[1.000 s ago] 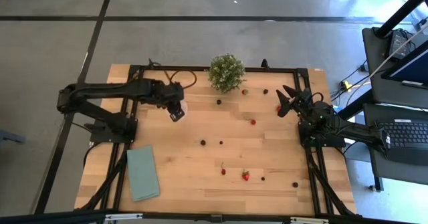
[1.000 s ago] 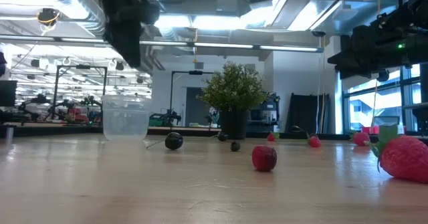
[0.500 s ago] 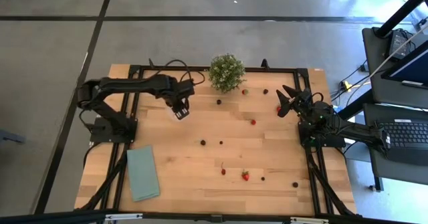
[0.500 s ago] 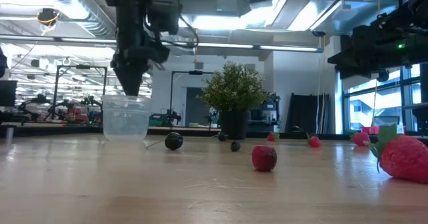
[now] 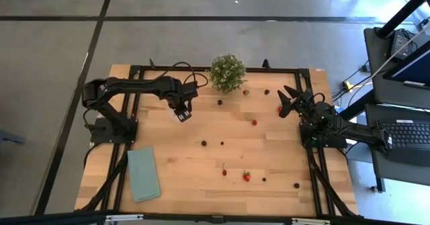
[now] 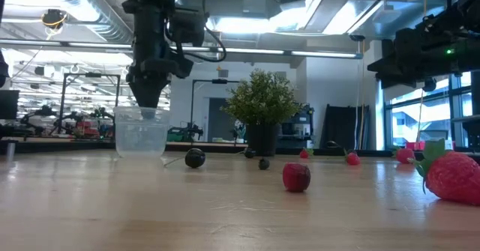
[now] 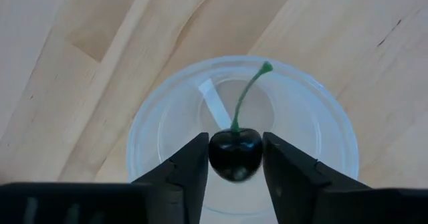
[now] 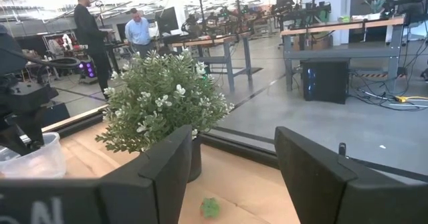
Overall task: Pick and placing Produce into tupperware
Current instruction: Put the black cherry into the transparent container
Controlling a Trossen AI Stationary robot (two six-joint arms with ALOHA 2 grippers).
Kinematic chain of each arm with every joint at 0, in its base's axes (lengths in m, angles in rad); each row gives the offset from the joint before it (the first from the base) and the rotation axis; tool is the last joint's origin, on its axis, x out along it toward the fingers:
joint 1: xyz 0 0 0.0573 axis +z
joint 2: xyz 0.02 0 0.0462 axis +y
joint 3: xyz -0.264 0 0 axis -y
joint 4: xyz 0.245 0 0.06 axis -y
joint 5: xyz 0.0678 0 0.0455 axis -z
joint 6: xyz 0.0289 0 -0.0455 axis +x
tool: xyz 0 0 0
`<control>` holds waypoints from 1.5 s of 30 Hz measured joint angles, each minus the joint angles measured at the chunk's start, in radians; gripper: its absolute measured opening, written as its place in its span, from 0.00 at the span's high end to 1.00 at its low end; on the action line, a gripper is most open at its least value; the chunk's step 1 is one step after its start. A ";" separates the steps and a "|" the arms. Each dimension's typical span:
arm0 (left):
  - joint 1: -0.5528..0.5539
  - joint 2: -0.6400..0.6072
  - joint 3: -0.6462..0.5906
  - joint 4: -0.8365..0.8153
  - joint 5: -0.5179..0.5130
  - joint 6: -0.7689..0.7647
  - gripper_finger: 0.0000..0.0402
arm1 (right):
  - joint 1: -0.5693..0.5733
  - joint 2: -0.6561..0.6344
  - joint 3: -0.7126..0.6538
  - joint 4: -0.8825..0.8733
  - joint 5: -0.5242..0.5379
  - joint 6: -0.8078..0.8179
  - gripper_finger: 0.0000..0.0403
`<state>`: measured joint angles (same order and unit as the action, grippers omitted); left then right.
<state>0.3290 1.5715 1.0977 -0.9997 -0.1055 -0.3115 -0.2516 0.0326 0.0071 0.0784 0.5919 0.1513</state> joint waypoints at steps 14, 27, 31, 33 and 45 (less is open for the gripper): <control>-0.014 -0.085 -0.002 0.006 0.000 0.000 0.73 | 0.000 0.000 0.000 0.000 0.000 -0.003 0.46; -0.273 -0.263 -0.001 0.443 0.123 0.085 0.79 | 0.000 0.000 0.000 0.000 0.000 -0.003 0.46; -0.350 -0.246 0.000 0.473 0.117 0.085 0.76 | 0.000 0.000 0.000 0.000 0.000 0.001 0.46; -0.388 -0.232 0.000 0.471 0.098 0.081 0.73 | 0.000 0.000 0.000 0.000 0.000 0.002 0.46; -0.537 -0.044 0.000 0.493 -0.032 -0.001 0.44 | 0.000 0.000 0.000 0.000 -0.002 0.004 0.46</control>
<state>-0.2083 1.5274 1.0981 -0.5063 -0.1375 -0.3122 -0.2512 0.0325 0.0069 0.0784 0.5900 0.1551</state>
